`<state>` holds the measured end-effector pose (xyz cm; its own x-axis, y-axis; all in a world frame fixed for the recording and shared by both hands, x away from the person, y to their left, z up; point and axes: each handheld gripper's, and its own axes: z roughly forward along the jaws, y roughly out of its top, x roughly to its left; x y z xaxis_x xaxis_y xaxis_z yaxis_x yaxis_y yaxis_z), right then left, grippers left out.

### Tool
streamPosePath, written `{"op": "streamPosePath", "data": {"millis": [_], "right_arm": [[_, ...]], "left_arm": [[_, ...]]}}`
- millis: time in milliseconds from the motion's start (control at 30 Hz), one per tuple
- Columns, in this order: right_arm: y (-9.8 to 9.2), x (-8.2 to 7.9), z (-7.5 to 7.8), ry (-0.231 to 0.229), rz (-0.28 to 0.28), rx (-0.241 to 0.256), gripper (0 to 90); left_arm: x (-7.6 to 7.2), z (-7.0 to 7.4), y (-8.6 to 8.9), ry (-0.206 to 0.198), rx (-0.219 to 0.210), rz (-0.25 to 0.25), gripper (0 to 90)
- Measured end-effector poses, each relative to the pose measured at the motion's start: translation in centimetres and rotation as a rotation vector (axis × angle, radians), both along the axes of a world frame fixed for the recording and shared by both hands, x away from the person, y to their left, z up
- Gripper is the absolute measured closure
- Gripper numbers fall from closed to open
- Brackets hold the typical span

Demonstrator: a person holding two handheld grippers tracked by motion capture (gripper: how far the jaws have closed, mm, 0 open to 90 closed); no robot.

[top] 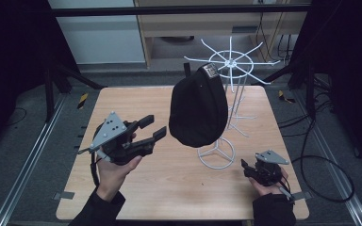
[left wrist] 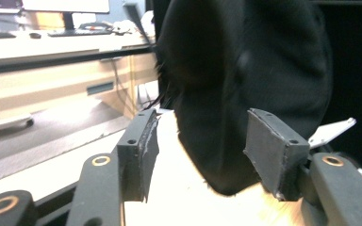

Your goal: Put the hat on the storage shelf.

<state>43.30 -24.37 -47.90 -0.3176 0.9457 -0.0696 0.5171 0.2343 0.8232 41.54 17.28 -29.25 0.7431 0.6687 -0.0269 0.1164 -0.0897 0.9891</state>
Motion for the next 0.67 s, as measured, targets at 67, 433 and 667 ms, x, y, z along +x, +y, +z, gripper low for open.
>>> {"op": "streamPosePath", "data": {"millis": [67, 433, 667], "right_arm": [[0.0, 0.0, 0.0, 0.000, -0.001, 0.000, 37.6], [-0.1, 0.1, -0.2, 0.007, -0.015, 0.001, 32.3], [0.0, 0.2, -0.4, 0.015, -0.022, -0.003, 29.5]], "left_arm": [[-0.2, -1.0, 0.9, 0.020, 0.006, 0.026, 41.3], [0.7, -8.7, 4.6, 0.165, 0.142, 0.138, 36.7], [2.2, -14.1, 7.5, 0.288, 0.227, 0.243, 33.4]]}}
